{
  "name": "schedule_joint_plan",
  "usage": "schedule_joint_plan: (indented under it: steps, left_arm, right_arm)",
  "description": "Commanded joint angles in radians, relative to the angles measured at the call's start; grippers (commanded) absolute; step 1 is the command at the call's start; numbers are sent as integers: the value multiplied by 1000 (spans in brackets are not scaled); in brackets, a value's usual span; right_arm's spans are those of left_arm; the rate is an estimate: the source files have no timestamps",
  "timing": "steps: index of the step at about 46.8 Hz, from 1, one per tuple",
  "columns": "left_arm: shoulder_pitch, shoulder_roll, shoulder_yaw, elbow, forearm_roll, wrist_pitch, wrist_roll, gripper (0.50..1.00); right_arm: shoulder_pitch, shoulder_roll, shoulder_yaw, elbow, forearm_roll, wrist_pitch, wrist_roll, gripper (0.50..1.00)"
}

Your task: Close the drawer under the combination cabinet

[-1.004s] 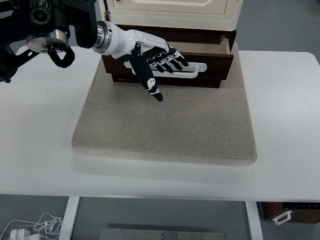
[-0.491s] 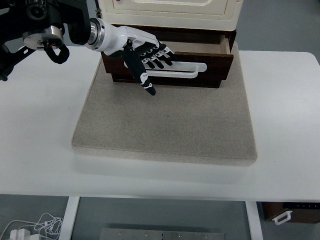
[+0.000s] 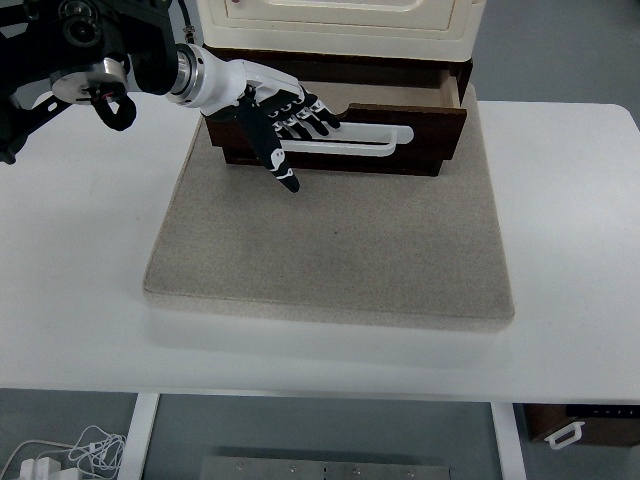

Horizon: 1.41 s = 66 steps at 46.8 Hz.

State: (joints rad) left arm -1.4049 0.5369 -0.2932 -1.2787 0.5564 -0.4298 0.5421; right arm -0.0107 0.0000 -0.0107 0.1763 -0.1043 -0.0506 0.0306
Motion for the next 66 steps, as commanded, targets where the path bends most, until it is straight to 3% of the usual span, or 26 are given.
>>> schedule_joint_plan:
  steps: [1, 66]
  left_arm:
    - [0, -18, 0, 25, 2, 0, -1, 1000]
    - [-5, -118, -1, 197, 65, 5, -11, 1000]
  right_arm:
    - [0, 0, 0, -1, 0, 0, 0, 952]
    - [0, 0, 0, 0, 0, 0, 0, 952]
